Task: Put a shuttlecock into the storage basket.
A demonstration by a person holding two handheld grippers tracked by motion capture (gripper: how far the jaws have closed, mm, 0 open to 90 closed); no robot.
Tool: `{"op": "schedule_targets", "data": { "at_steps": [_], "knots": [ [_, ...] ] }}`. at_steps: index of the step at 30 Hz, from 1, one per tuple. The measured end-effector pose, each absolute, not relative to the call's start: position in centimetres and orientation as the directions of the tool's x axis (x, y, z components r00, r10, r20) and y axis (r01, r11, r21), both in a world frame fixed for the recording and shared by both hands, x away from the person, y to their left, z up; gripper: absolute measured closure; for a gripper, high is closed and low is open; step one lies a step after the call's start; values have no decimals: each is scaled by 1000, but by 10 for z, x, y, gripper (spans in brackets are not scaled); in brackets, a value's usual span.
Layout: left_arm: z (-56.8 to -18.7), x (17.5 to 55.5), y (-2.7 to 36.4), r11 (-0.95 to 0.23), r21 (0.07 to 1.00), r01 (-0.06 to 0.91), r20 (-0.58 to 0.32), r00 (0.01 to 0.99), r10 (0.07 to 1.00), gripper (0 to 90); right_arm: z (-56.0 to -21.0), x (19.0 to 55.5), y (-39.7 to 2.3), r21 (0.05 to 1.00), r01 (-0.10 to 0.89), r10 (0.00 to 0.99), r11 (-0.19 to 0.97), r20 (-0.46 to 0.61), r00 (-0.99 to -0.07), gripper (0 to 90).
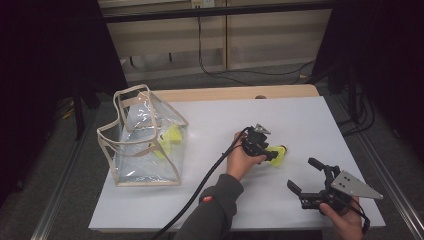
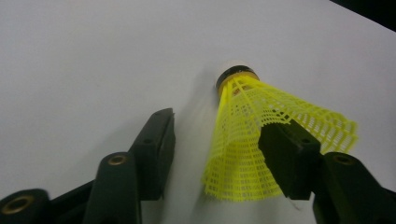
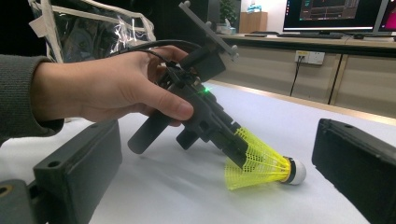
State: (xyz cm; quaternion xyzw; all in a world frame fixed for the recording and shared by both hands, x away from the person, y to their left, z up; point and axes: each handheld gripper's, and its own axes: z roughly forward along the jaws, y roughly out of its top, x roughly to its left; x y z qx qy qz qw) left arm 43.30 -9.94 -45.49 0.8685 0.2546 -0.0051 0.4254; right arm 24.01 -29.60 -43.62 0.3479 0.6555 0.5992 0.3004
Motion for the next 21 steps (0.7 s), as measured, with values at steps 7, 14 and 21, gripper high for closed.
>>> {"op": "schedule_targets", "data": {
  "at_steps": [7, 14, 21],
  "knots": [
    [-457, 432, -103, -508, 742, 437, -228, 878, 421, 624, -436, 240, -296, 994, 100, 817, 40, 26, -576, 13],
    [-459, 432, -104, -499, 747, 439, -235, 877, 420, 822, -436, 240, -296, 995, 96, 817, 41, 21, -577, 13],
    [-457, 431, -99, -500, 735, 458, -258, 871, 418, 866, -436, 240, -297, 995, 94, 817, 41, 20, -576, 12]
  ]
}}
